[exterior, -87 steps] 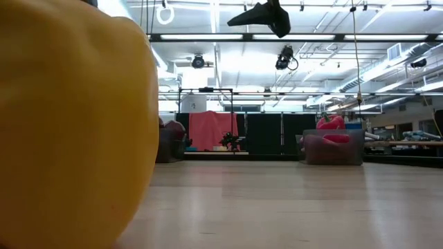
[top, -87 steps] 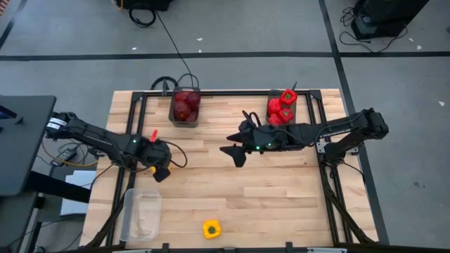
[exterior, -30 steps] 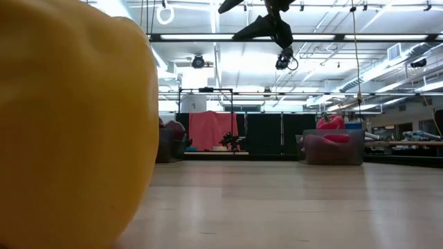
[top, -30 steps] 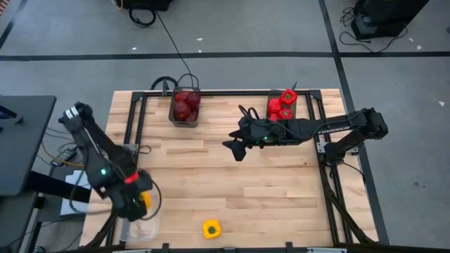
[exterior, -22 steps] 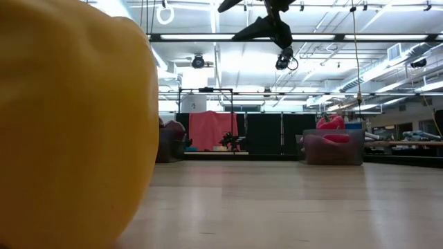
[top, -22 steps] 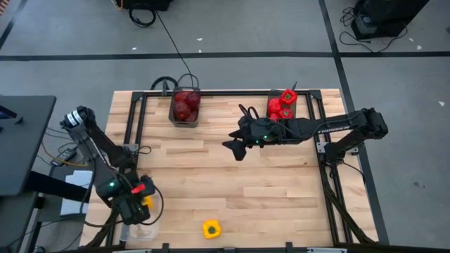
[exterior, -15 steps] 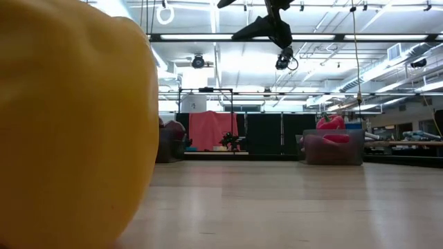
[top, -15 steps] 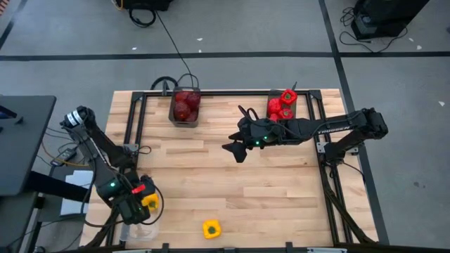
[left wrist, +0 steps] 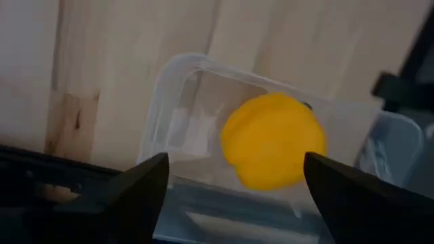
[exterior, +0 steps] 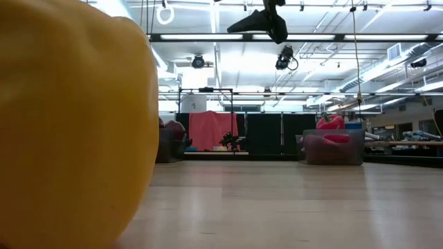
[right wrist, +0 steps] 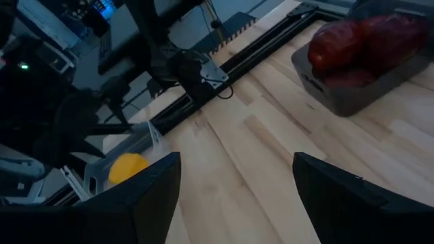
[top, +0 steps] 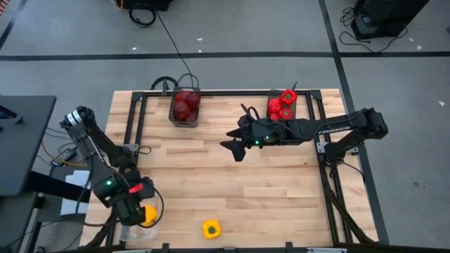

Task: Sort produce into baskets
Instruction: Put the yellow bell pepper into the transparent bin

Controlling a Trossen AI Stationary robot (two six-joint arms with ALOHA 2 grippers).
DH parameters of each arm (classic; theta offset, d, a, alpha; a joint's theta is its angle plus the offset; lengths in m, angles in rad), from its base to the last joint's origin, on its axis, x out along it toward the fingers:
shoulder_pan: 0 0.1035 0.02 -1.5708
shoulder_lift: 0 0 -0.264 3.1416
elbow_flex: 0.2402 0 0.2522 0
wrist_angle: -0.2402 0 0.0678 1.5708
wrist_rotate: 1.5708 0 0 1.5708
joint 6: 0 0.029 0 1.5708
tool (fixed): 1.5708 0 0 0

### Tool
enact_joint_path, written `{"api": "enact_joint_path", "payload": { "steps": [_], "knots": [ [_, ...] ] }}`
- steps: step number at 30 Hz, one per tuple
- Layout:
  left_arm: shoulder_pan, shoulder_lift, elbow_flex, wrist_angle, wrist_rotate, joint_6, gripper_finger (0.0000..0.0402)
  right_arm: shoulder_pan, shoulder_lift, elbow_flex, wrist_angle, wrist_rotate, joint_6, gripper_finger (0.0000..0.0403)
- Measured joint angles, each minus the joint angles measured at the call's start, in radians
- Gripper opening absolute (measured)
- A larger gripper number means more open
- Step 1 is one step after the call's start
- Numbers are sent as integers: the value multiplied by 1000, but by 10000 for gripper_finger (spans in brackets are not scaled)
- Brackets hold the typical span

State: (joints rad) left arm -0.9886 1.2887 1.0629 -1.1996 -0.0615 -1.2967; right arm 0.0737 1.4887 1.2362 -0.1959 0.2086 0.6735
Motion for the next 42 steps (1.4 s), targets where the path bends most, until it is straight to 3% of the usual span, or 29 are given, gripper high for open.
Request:
{"api": "enact_joint_path", "payload": {
  "steps": [5,9,15,24,30,37,42],
  "knots": [
    [1,-1,84,-58,-111,114,336,31,0,0,7,37,-21,292],
    [26,-1,131,0,-248,308,337,70,0,2,6,69,-21,289],
    [105,4,142,173,-320,626,337,141,-2,3,-29,-41,31,287],
    [259,68,142,379,-324,909,339,275,-3,3,-247,-36,200,287],
    [332,86,142,467,-305,952,345,352,-3,3,-371,22,357,287],
    [329,117,115,658,-182,1171,333,446,-2,3,-406,55,523,287],
    [313,184,95,780,-178,1109,345,506,-2,4,-438,148,649,285]
  ]
}}
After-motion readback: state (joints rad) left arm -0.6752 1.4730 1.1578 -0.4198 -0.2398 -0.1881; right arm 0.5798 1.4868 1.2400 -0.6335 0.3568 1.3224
